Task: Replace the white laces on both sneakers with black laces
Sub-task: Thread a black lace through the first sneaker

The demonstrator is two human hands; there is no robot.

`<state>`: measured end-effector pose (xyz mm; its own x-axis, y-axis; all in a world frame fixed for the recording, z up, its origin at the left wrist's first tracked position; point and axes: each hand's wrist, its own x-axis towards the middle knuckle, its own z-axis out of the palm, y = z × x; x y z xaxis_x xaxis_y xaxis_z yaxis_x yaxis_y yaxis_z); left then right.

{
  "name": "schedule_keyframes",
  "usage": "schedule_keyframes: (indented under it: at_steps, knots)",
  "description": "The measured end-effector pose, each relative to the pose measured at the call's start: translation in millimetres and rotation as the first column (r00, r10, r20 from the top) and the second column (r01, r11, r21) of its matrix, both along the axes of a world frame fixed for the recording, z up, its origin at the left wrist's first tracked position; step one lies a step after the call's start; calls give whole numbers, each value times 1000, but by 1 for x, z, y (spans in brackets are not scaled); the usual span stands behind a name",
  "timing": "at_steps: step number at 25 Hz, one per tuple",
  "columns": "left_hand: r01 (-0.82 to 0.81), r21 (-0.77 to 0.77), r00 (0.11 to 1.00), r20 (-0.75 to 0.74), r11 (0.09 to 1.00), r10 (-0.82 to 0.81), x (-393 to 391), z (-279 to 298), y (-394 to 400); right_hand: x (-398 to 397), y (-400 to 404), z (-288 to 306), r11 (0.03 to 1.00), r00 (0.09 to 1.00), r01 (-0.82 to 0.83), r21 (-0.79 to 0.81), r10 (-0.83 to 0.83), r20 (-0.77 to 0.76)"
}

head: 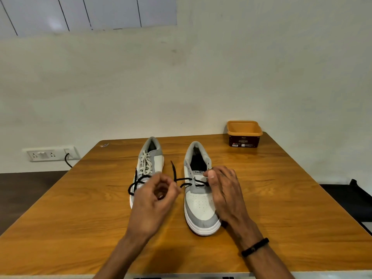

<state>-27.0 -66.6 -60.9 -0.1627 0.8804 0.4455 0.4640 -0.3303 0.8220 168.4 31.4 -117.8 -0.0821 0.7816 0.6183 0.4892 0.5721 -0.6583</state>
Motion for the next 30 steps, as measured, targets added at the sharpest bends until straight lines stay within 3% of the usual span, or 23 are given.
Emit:
schedule_keyframes:
  at_steps: [2, 4, 6, 9, 11, 18, 25, 30]
  knots:
    - [-2, 12, 977, 213, 1000, 0, -1, 30, 11, 0, 1, -1, 1000, 1000, -1, 5, 1, 5]
    - [16, 36, 962, 271, 999, -25, -3, 56, 21, -1, 2, -3, 1000, 999, 2, 20, -3, 46]
    - [-4, 30, 983, 185, 1000, -2, -2, 65, 31, 0, 3, -4, 1000, 996, 1, 6, -2, 90]
    - [-58, -21, 995, -81, 998, 56, 1, 52, 47, 3, 2, -4, 1000, 992, 1, -10, 1, 130]
    - [-76, -42, 966, -249, 996, 63, 7, 37, 55, 2, 2, -4, 1000, 991, 6, 2, -6, 136]
    - [29, 19, 816, -578, 999, -13, 23, 8, 72, 2, 1, -3, 1000, 994, -3, -18, 5, 108]
    - [-81, 49, 782, -616, 995, 94, 30, 6, 82, 0, 0, -2, 999, 994, 0, -35, 4, 105]
    - [-141, -74, 743, -667, 987, 56, 42, 4, 89, 0, 1, -4, 1000, 992, 17, -19, -15, 124]
